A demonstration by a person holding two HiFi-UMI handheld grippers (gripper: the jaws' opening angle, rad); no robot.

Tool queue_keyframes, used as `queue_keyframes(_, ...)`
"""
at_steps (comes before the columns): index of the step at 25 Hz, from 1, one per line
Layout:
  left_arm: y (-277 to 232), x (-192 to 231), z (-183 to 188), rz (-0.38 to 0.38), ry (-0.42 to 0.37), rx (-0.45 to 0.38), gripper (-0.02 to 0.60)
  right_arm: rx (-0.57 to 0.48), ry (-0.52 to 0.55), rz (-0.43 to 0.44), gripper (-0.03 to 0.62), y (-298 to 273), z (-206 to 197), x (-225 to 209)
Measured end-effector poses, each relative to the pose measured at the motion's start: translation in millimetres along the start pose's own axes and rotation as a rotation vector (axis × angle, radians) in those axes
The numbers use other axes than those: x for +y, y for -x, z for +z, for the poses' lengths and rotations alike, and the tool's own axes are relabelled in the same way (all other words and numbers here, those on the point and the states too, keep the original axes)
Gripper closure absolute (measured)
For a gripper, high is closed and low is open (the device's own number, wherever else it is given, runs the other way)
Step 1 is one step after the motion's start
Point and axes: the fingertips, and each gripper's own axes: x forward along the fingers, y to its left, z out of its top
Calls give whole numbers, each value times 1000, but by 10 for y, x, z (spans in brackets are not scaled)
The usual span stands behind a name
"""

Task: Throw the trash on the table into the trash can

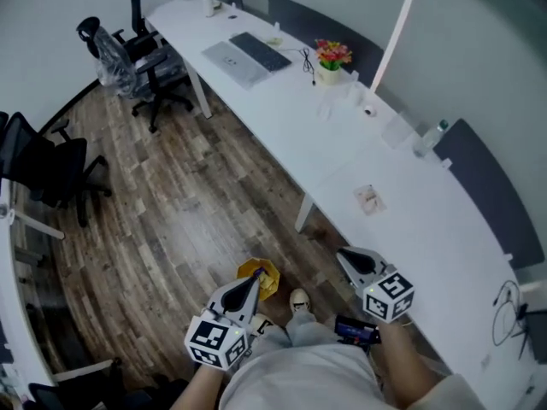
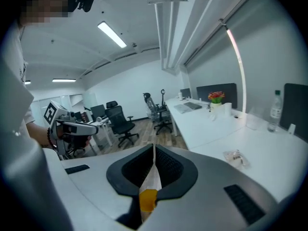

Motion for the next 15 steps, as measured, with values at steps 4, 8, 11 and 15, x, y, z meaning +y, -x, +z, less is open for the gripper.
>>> queue_keyframes(4,-344,-254,48,-88,-33,24,580,-11,-42,-133,554,398,-149,-450)
queue_keyframes(8,-716,-536,95,-165,-67,39,580,-13,-65,-220,554,728,-255,-810)
queue_keyframes(11,-972,-717,145,-201,-76,56,580,-12,-84,-261,554,871,-324,-1055)
queue_keyframes(15,-1223,-823,170,-214,-79,68,580,6,-84,-289,554,881,-379,-1346)
